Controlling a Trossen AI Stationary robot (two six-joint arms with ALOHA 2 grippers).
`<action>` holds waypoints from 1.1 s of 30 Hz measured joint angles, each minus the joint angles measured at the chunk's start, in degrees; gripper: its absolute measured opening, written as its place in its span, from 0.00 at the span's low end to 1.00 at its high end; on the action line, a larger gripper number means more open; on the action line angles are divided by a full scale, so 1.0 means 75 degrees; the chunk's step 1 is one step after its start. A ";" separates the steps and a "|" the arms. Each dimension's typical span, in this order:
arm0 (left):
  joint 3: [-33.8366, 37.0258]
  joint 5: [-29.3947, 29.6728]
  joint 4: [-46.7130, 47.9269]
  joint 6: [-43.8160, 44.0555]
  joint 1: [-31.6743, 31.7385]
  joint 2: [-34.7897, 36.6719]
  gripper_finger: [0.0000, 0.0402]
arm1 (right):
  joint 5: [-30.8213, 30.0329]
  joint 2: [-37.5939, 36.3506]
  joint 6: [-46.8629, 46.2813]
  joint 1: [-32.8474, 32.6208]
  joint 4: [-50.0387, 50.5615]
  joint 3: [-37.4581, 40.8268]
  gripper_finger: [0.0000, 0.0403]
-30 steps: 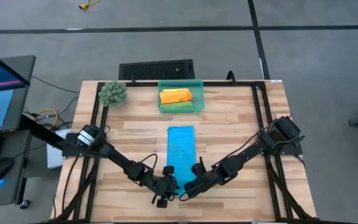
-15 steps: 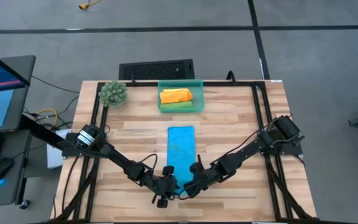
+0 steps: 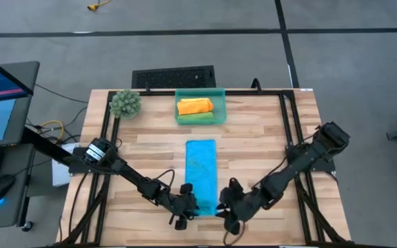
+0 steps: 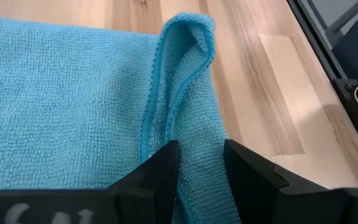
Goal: Roll microfiber towels into tight, uniform cylinder then place into a basket
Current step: Roll the blue towel
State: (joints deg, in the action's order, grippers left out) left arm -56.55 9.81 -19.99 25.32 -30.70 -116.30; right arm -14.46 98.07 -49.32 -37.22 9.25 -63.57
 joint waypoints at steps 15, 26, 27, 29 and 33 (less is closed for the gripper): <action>0.0000 -0.0128 -0.0120 0.0394 0.0035 -0.0007 0.31 | 0.1268 0.1199 0.2617 0.0310 -0.1325 -0.0003 0.30; -0.0001 -0.0193 -0.0155 0.0408 0.0167 -0.0007 0.31 | 0.1907 0.1334 0.2585 0.0880 -0.1291 -0.0001 0.30; 0.0000 -0.0194 -0.0172 0.0408 0.0178 -0.0007 0.31 | 0.1922 0.1337 0.2585 0.0918 -0.1245 0.0012 0.30; 0.0000 -0.0192 -0.0194 0.0408 0.0187 -0.0010 0.31 | 0.1956 0.1340 0.2585 0.0965 -0.1234 0.0017 0.30; 0.0000 -0.0184 -0.0210 0.0408 0.0192 -0.0010 0.31 | 0.2297 0.1337 0.2634 0.1000 -0.1230 0.0017 0.29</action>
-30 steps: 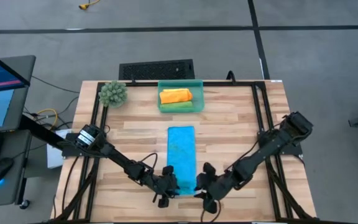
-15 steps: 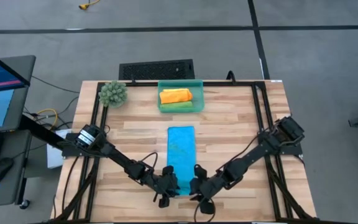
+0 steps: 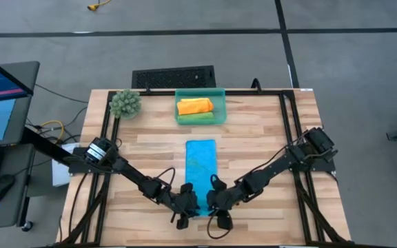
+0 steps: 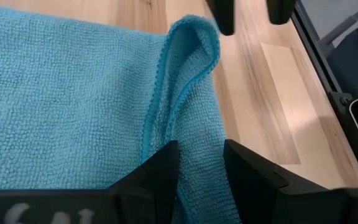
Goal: Roll microfiber towels into tight, uniform cylinder then place into a basket
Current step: Roll the blue towel
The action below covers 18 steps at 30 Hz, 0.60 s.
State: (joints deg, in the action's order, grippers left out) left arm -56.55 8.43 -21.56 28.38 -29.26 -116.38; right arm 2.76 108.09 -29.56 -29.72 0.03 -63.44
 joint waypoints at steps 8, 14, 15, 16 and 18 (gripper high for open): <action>0.0000 0.0051 -0.0009 -0.0002 0.0023 0.0000 0.31 | 0.0246 0.0022 0.0235 -0.0031 0.0080 0.0000 0.29; -0.0003 0.0051 -0.0027 0.0026 0.0052 0.0000 0.31 | 0.0434 0.0660 -0.0277 0.0001 0.0097 -0.0019 0.29; -0.0003 0.0035 -0.0032 0.0026 0.0055 0.0000 0.31 | 0.0437 0.0748 -0.0536 0.0016 0.0131 -0.0027 0.29; -0.0003 0.0015 -0.0028 0.0035 0.0060 0.0000 0.31 | 0.0441 0.0809 -0.0749 0.0027 0.0159 -0.0005 0.29; -0.0003 -0.0026 -0.0005 0.0114 0.0061 0.0000 0.31 | 0.0444 0.0841 -0.1071 0.0059 -0.0047 -0.0012 0.29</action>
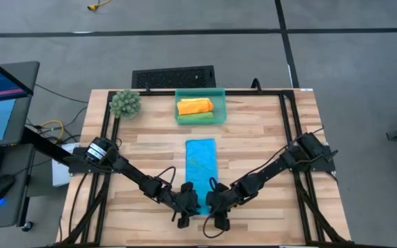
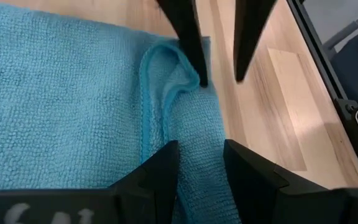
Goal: Roll microfiber towels into tight, uniform cylinder then place into a basket
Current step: Roll the blue towel
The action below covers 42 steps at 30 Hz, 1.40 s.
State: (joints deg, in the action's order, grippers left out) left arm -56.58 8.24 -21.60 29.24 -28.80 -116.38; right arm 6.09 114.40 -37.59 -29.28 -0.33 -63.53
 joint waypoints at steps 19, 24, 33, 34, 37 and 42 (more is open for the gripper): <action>-0.0015 -0.0211 0.0142 0.0108 0.0003 0.0009 0.31 | 0.0206 -0.0479 -0.0281 0.0446 0.1180 0.0020 0.29; -0.0015 -0.0213 0.0149 0.0236 0.0003 0.0009 0.31 | 0.0352 -0.1196 0.0052 0.0363 0.1603 0.0007 0.29; -0.0015 -0.0243 0.0192 0.0366 0.0003 0.0012 0.31 | 0.0026 -0.2806 0.0929 -0.0389 0.3386 0.0015 0.29; -0.0015 -0.0244 0.0200 0.0397 0.0003 0.0012 0.31 | -0.0264 -0.2886 0.1047 -0.0524 0.3526 0.0012 0.29; -0.0015 -0.0246 0.0203 0.0411 0.0003 0.0012 0.31 | -0.1259 -0.2830 0.1539 -0.0874 0.3680 0.0012 0.29; -0.0015 -0.0250 0.0206 0.0536 0.0003 0.0012 0.31 | -0.1458 -0.2127 0.2378 -0.0943 0.3052 0.0012 0.31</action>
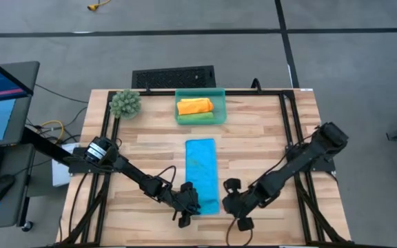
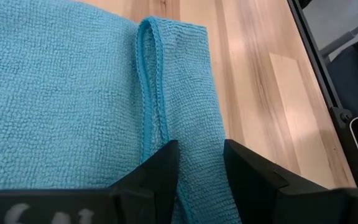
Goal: Roll microfiber towels into tight, uniform cylinder then place into a basket
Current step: Roll the blue towel
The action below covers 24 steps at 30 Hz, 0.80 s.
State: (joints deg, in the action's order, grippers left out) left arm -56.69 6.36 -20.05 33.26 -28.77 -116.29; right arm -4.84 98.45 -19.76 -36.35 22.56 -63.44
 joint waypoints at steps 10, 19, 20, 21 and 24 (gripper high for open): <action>0.0006 -0.0368 0.0055 0.0076 0.0002 0.0009 0.31 | 0.0014 0.1369 0.2279 -0.0047 -0.0512 -0.0552 0.52; 0.0006 -0.0415 0.0085 0.0087 0.0000 0.0009 0.31 | -0.0411 0.1950 0.2640 0.0084 -0.0605 -0.0832 0.59; 0.0006 -0.0415 0.0085 0.0084 0.0000 0.0009 0.31 | -0.0423 0.1947 0.2638 0.0110 -0.0579 -0.0833 0.59; 0.0006 -0.0415 0.0096 0.0084 0.0003 0.0009 0.31 | -0.0422 0.1937 0.2605 0.0118 -0.0478 -0.0833 0.59; 0.0003 -0.0431 0.0122 0.0081 0.0006 0.0009 0.31 | -0.0371 0.1802 0.2094 0.0116 -0.0042 -0.0833 0.59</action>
State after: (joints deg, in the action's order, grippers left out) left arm -56.66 3.13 -19.14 33.87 -28.73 -116.22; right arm -7.63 111.96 -4.05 -35.48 22.25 -69.69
